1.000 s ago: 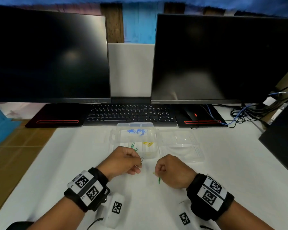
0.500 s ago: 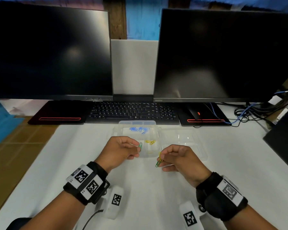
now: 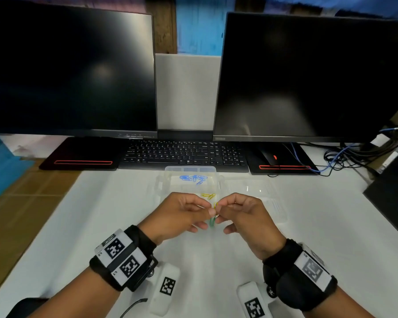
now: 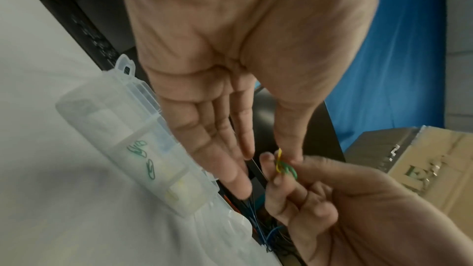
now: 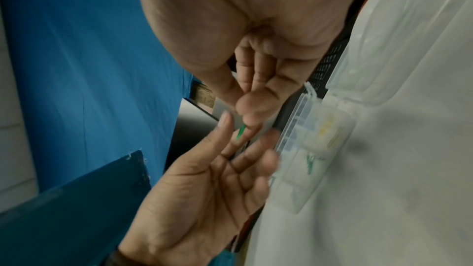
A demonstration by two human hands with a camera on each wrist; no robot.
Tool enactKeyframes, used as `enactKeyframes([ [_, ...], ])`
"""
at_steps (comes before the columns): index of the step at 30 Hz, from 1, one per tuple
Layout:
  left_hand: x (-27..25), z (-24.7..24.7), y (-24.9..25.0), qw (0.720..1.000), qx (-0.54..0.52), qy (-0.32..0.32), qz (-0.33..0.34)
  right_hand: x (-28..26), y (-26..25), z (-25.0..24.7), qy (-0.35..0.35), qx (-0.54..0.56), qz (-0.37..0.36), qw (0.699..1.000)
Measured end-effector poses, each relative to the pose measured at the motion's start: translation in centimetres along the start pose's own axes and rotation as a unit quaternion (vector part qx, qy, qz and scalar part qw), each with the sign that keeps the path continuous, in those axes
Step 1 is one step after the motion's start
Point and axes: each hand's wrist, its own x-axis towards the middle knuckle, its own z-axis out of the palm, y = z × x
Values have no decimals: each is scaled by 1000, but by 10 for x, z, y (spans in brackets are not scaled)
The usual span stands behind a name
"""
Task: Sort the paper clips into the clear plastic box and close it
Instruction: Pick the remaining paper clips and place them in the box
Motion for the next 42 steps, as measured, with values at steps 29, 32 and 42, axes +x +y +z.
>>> enactKeyframes([
  [29,-11,-18,8,991,108,-57,51,-10,7,12,-13,-84,-142,986],
  [32,-13,-15,8,989,121,-75,45,-10,9,12,-13,-92,-158,983],
  [42,-15,-11,12,994,95,-54,27,-7,15,12,2,-104,-192,976],
])
